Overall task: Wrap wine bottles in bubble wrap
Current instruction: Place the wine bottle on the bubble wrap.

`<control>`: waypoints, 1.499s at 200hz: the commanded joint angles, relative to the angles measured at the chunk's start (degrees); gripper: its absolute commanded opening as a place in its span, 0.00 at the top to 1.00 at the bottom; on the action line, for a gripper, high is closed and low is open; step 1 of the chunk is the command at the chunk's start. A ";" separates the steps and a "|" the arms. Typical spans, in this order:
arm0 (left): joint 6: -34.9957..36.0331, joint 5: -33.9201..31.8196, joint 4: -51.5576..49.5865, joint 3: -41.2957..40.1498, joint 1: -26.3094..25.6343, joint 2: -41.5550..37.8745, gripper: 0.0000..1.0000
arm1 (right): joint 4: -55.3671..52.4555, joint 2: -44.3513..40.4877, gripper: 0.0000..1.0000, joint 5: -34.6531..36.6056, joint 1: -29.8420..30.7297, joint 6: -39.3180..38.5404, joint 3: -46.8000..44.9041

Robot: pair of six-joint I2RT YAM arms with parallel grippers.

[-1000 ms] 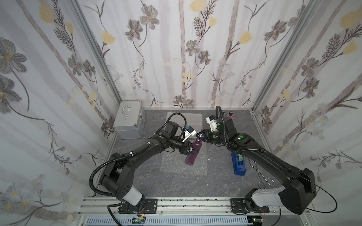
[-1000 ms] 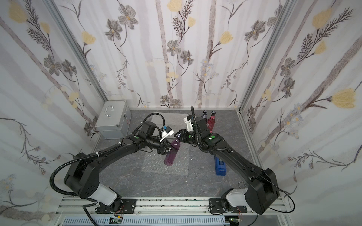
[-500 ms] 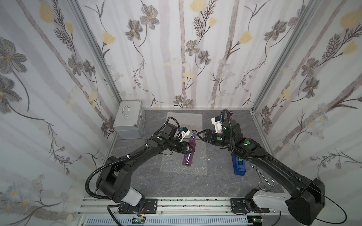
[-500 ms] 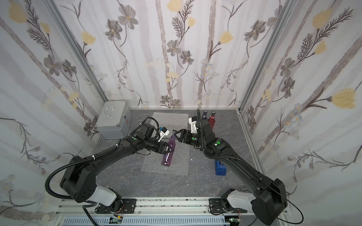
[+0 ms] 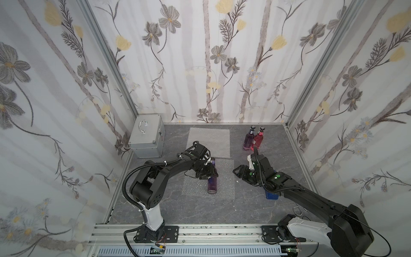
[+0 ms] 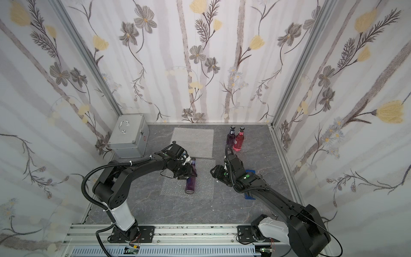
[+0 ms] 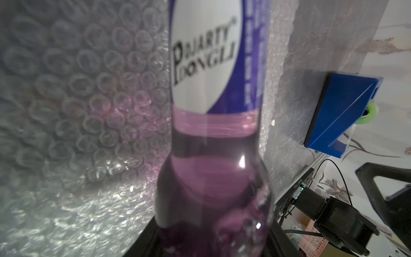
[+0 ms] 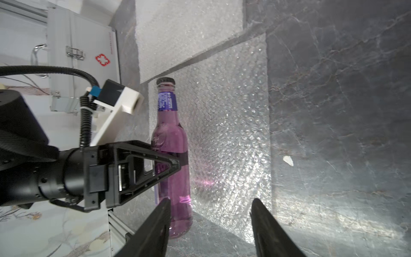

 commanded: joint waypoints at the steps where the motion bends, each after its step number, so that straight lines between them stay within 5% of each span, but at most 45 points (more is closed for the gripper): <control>1: -1.11 -0.47 -1.27 1.81 0.03 1.33 0.94 | 5.83 2.31 0.43 0.22 -0.54 1.10 -0.78; 156: 4.08 -2.82 -9.52 9.36 0.31 8.95 0.88 | 14.16 16.44 0.52 -6.37 -1.84 1.35 -3.77; 239: 4.70 -3.45 -10.49 10.05 0.04 8.84 0.42 | 16.07 18.01 0.53 -7.35 -1.75 2.23 -4.15; 300: 4.69 -3.78 -10.25 9.62 0.03 8.02 0.29 | 16.90 18.40 0.54 -7.83 -1.24 2.75 -4.03</control>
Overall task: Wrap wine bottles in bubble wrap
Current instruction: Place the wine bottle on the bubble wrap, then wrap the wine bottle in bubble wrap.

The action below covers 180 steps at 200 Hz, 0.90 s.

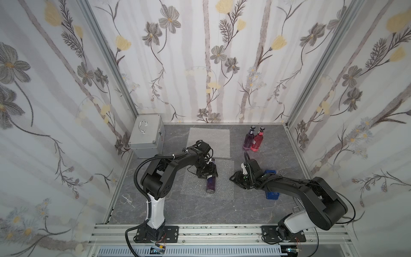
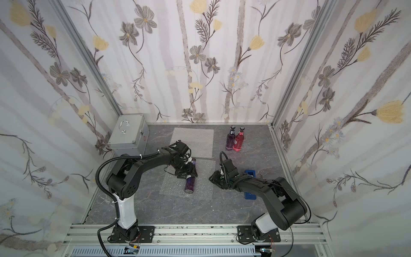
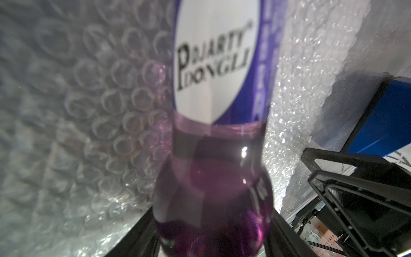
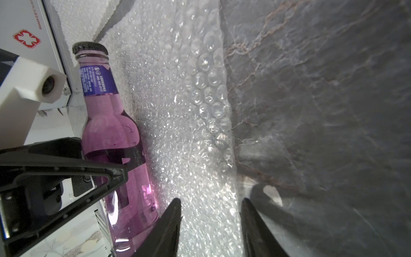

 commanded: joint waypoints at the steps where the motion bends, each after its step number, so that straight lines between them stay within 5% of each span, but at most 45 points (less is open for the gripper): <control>1: 0.23 -0.53 -0.49 0.03 0.07 -0.72 0.29 | 2.43 0.30 0.54 -0.90 0.27 1.12 0.17; 95: 0.26 -1.57 -0.57 -0.23 -0.15 -1.18 0.37 | 5.24 1.18 0.53 -3.05 0.75 2.51 -1.89; 180: 1.09 -0.14 0.27 -0.50 -0.05 -2.73 0.36 | 5.60 1.14 0.95 -6.12 2.43 1.39 4.98</control>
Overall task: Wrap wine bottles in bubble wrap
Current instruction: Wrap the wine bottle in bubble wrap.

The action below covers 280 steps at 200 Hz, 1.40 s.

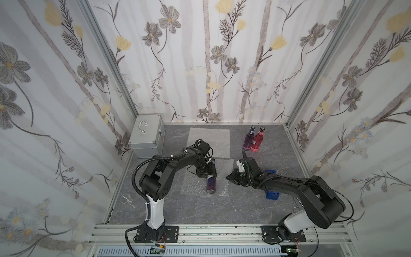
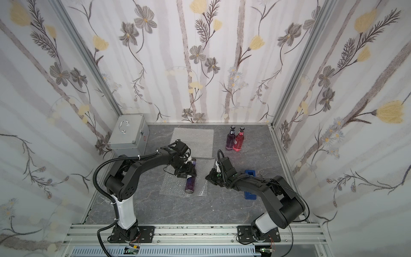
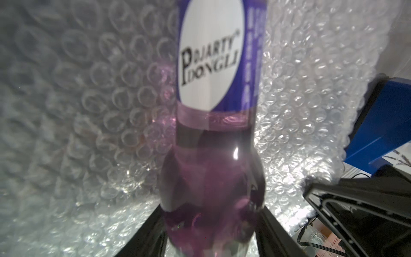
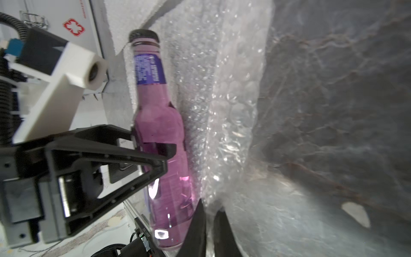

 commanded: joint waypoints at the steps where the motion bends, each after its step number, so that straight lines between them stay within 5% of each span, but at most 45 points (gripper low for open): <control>1: 0.93 0.91 0.34 -0.19 0.05 -1.07 0.35 | 0.50 0.05 0.96 -0.92 0.59 -0.43 1.91; 42: 1.38 2.13 0.95 -0.48 0.17 -1.72 0.29 | 1.01 1.08 1.00 -1.25 1.63 -0.09 3.37; 83: 1.40 1.69 1.50 -1.20 0.49 -2.37 0.35 | -0.07 2.19 0.73 -1.46 3.84 -0.67 6.53; 106: 1.27 1.45 1.45 -1.12 0.51 -2.22 0.39 | 0.50 2.21 0.65 -1.51 4.14 -0.69 6.84; 124: 1.15 1.01 1.58 -1.43 0.71 -2.57 0.43 | 0.37 2.17 0.66 -1.59 4.37 -0.73 6.92; 154: 1.09 1.11 1.83 -1.64 0.96 -3.05 0.49 | -0.05 2.20 0.82 -1.01 5.01 -0.95 7.11; 191: 2.32 0.44 1.37 -1.73 1.39 -4.99 0.39 | -0.93 3.11 0.97 -0.57 5.83 -1.30 7.92; 219: 4.18 -0.22 1.14 -2.64 2.85 -8.34 0.23 | -2.29 4.48 0.94 -0.44 6.97 -2.09 10.10; 280: 6.50 1.74 1.21 -1.79 5.92 -12.11 0.33 | -3.93 8.50 0.76 -0.63 8.51 -2.87 15.71</control>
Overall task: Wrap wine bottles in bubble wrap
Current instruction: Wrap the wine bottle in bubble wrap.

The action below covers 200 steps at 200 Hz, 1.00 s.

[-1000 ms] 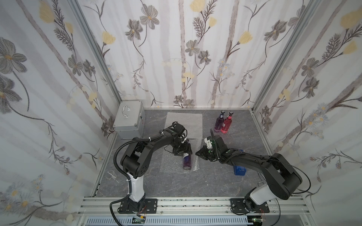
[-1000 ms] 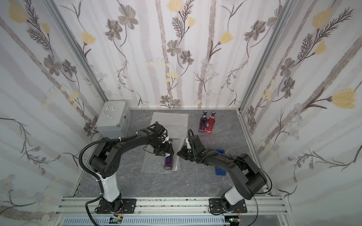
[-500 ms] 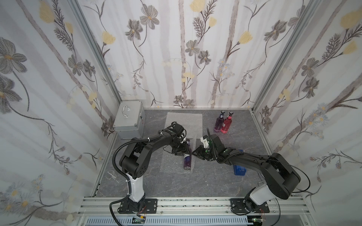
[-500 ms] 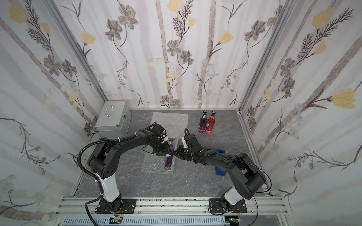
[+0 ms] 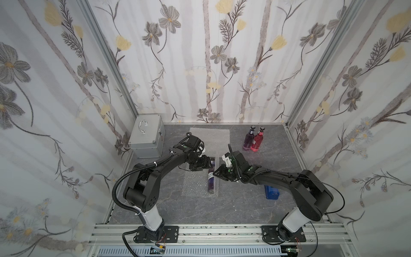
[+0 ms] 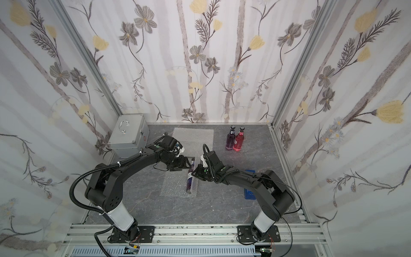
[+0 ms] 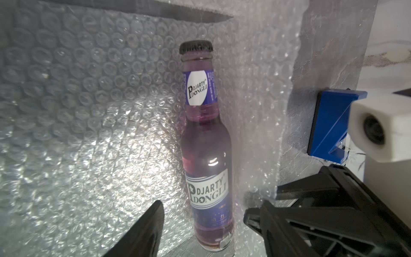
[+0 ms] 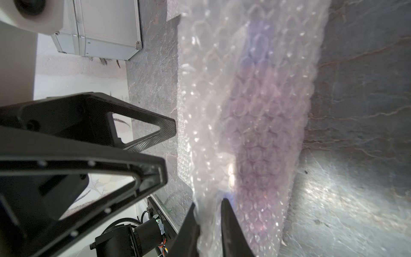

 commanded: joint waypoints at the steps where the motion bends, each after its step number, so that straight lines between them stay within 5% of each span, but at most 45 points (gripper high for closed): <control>1: 1.50 1.55 0.50 1.19 0.22 -0.56 0.33 | -0.55 1.40 0.76 0.31 0.63 -0.89 2.30; 114: -1.89 6.15 5.19 -0.25 -0.04 4.59 0.48 | -0.88 4.75 0.74 -0.73 1.15 -1.46 4.83; 200: -0.70 4.63 4.59 -0.33 0.18 5.42 1.00 | -2.28 4.09 0.74 -0.64 3.05 -2.15 5.95</control>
